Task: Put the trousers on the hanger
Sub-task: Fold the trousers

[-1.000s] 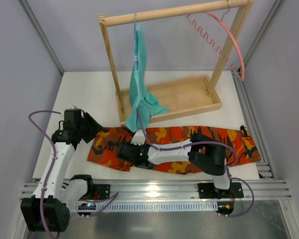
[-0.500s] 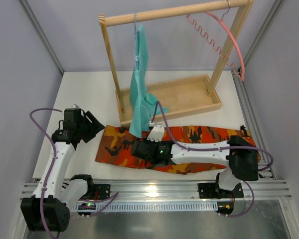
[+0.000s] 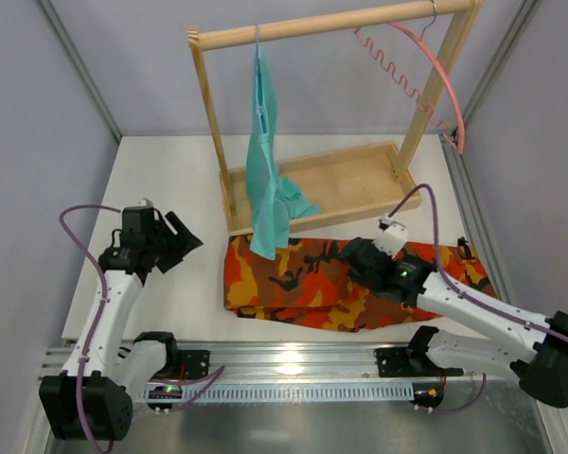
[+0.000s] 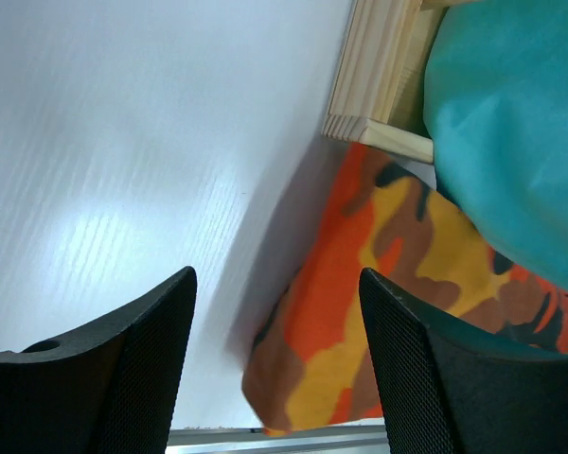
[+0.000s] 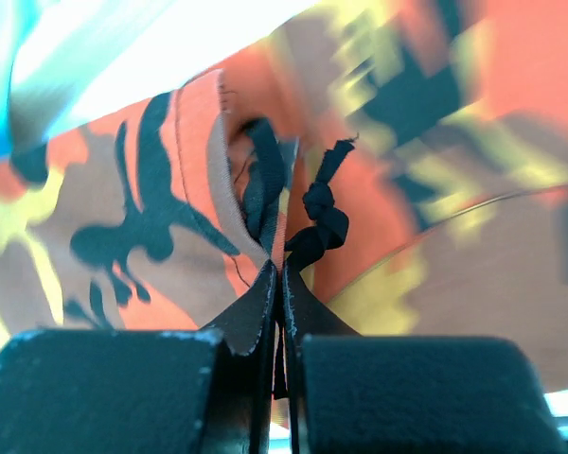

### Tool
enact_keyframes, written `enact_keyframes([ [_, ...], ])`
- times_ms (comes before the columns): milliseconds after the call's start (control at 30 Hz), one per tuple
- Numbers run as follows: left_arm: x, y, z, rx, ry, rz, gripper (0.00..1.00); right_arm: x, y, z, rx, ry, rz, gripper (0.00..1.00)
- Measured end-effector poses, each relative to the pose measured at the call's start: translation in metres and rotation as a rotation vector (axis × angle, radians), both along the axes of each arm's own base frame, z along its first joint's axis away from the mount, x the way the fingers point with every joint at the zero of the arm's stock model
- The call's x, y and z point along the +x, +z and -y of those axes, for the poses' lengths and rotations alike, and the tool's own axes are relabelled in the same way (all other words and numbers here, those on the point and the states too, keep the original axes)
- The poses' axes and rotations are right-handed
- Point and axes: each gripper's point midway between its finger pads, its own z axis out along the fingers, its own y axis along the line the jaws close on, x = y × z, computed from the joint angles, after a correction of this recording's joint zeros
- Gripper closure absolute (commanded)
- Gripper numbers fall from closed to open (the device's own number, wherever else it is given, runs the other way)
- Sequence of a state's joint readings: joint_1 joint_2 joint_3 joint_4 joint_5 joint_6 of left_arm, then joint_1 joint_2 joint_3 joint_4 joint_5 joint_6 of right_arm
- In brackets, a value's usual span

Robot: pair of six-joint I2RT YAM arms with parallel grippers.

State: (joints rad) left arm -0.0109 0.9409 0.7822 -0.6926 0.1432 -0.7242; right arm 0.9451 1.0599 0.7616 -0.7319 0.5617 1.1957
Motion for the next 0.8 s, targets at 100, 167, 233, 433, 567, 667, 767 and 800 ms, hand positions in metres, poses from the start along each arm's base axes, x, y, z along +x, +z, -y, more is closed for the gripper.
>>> enact_keyframes([
  [100,-0.003,-0.005,0.002,-0.007,-0.006,-0.013,0.3,0.008,0.013,0.041,-0.023,-0.074,0.025,0.96],
  [167,-0.006,-0.012,0.003,-0.012,-0.01,-0.029,0.3,0.009,0.015,0.057,-0.038,-0.093,0.03,0.96],
  [233,-0.009,-0.017,0.003,-0.014,-0.011,-0.044,0.3,0.007,0.006,0.07,-0.056,-0.104,0.014,0.96],
  [433,-0.011,-0.017,0.006,-0.034,-0.015,-0.043,0.3,-0.013,-0.041,0.091,-0.118,-0.061,-0.115,0.5],
  [567,-0.011,-0.018,0.013,-0.064,-0.02,-0.03,0.3,-0.008,-0.035,0.086,-0.099,-0.007,-0.12,0.38],
  [667,-0.015,-0.029,0.028,-0.09,-0.055,-0.04,0.29,0.004,-0.028,0.088,-0.046,-0.013,-0.113,0.33],
  [767,-0.021,-0.042,0.046,-0.126,-0.098,-0.052,0.28,0.014,-0.026,0.092,0.017,-0.025,-0.109,0.31],
  [800,-0.024,-0.047,0.051,-0.133,-0.114,-0.06,0.28,0.016,-0.027,0.091,0.036,-0.022,-0.106,0.31],
])
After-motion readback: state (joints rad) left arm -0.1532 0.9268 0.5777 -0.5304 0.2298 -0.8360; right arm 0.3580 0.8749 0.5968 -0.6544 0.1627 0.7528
